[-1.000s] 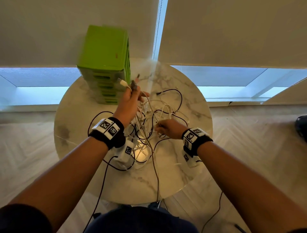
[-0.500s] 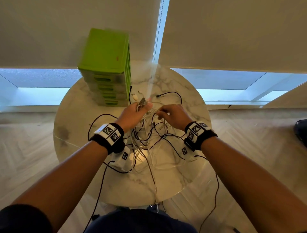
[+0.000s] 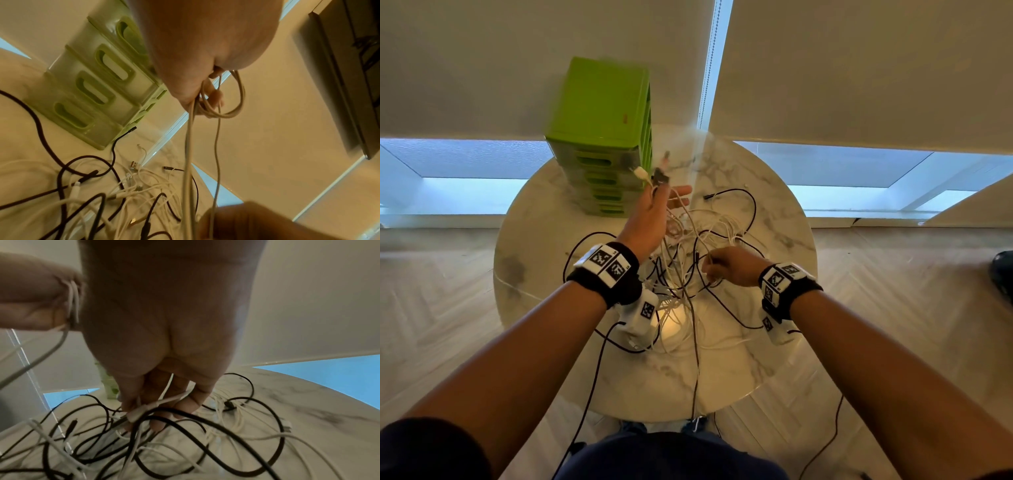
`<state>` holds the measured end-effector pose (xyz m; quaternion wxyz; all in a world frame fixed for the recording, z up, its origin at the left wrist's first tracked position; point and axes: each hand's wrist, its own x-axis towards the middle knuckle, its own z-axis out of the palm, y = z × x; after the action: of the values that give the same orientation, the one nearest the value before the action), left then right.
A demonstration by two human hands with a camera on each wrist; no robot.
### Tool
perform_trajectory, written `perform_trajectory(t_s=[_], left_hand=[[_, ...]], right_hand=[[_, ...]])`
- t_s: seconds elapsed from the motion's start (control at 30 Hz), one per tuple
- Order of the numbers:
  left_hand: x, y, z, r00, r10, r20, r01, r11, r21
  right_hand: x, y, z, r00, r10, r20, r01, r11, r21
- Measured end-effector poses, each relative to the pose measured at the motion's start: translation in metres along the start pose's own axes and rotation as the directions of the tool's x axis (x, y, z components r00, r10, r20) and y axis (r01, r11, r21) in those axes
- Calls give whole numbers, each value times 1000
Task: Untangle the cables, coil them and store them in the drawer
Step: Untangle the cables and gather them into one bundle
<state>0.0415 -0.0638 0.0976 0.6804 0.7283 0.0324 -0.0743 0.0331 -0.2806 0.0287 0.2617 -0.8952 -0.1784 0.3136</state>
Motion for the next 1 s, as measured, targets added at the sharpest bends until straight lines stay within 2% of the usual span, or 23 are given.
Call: perform_trajectory(t_s=[0.1,0.17,0.23,0.3,0.4,0.57,0.67,0.73,0.8,0.87,1.0], left_hand=[[2,7,-7,990,8,-139,-35,981,-191],[4,8,-14,982,-39,-182,-5,971,-237],[3,2,-19,985,-65,-157,45,991,-129],[-2,-4,-20,995,-76,-68,79,996,39],[-11,-13,-13,998,-34,55,18,962,271],[-16,-23,-3,983,-70,168,2,927,375],[-20,-20,-2,983,-81,163,14,925,379],[-22,-13,-2,990,-66,124,25,951,307],[-21,-7,-1,995,-60,76,43,978,206],[-20,2,1,997,-42,72,30,986,164],[-19,10,15,996,47,81,-65,970,234]], right_hand=[[-5,12,3,998,55,15,-54,997,-59],[-7,17,1,994,66,-84,-80,981,-179],[-7,15,-5,963,52,-264,-116,966,-230],[-7,5,-17,909,5,-416,-73,986,-148],[-5,-17,-41,848,-60,-527,48,998,-37],[-1,-43,-55,836,-102,-540,95,995,-40],[-3,-46,-50,843,-97,-530,132,991,28],[-6,-44,-45,880,-90,-466,134,989,63],[-11,-39,-38,933,-89,-349,115,992,53],[-17,-34,-31,955,-94,-280,107,994,31],[-37,-27,-33,905,-17,-426,47,997,61]])
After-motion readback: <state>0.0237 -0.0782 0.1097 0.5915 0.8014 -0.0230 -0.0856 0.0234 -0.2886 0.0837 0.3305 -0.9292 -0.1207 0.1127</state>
